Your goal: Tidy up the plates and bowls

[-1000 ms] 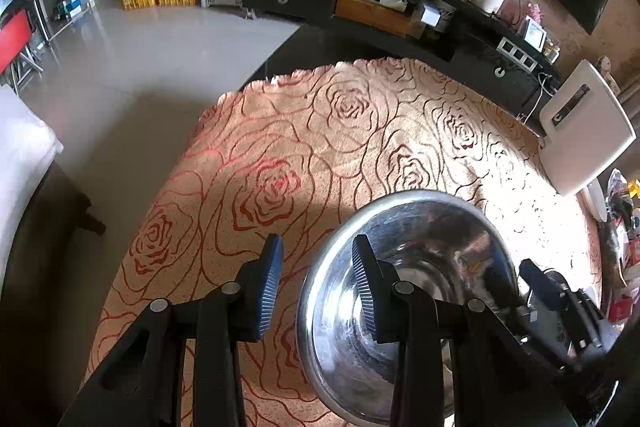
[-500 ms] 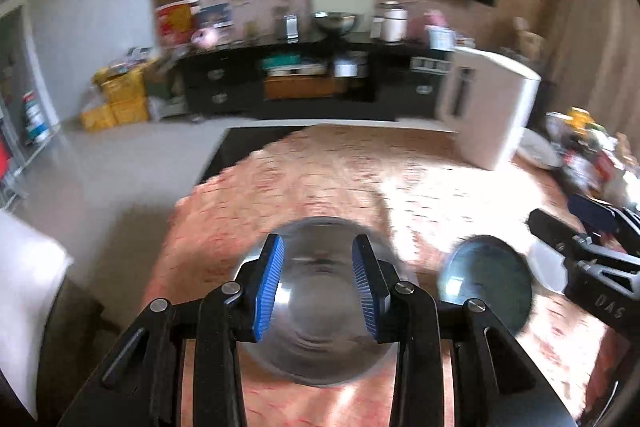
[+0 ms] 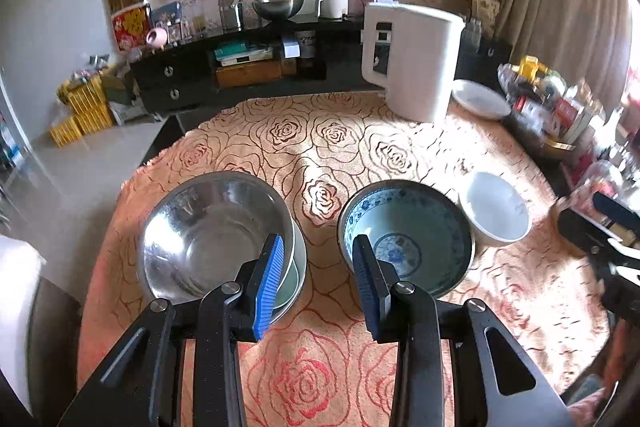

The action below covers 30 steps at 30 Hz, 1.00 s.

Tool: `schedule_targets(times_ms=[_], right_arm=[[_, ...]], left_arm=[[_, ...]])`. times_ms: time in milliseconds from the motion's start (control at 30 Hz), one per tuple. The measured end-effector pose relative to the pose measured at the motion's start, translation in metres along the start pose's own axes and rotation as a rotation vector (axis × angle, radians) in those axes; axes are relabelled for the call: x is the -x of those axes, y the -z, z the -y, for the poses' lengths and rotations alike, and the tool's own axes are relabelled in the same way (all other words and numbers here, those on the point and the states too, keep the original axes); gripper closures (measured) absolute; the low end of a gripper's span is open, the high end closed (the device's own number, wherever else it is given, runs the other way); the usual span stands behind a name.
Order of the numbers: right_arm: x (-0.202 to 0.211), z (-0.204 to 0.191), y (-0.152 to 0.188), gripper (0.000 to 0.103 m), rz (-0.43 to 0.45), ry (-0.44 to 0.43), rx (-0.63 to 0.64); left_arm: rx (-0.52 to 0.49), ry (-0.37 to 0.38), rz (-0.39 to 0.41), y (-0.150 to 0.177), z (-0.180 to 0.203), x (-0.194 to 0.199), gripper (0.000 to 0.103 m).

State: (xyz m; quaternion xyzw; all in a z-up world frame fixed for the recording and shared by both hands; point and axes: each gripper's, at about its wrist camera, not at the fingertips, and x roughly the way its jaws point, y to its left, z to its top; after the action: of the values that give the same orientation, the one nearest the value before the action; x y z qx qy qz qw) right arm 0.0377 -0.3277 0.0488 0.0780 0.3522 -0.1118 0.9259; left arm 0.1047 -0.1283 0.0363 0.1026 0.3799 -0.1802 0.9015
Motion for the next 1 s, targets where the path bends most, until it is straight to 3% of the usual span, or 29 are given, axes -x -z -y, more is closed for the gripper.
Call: schedule_targets(times_ms=[467, 700, 867, 1000], right_arm=[[-0.039, -0.028, -0.010, 0.000, -0.123, -0.065, 0.082], [-0.075, -0.032, -0.032, 0.000, -0.180, -0.107, 0.064], [-0.101, -0.036, -0.047, 0.000, -0.200, -0.115, 0.080], [-0.130, -0.041, -0.055, 0.000, -0.238, -0.120, 0.095]], left_arm=[[-0.043, -0.132, -0.072, 0.005, 0.018, -0.036, 0.068], [-0.034, -0.077, -0.154, 0.011, 0.020, -0.056, 0.068], [-0.050, -0.099, -0.155, 0.007, 0.025, -0.063, 0.068], [-0.027, -0.054, -0.211, 0.006, 0.025, -0.080, 0.068]])
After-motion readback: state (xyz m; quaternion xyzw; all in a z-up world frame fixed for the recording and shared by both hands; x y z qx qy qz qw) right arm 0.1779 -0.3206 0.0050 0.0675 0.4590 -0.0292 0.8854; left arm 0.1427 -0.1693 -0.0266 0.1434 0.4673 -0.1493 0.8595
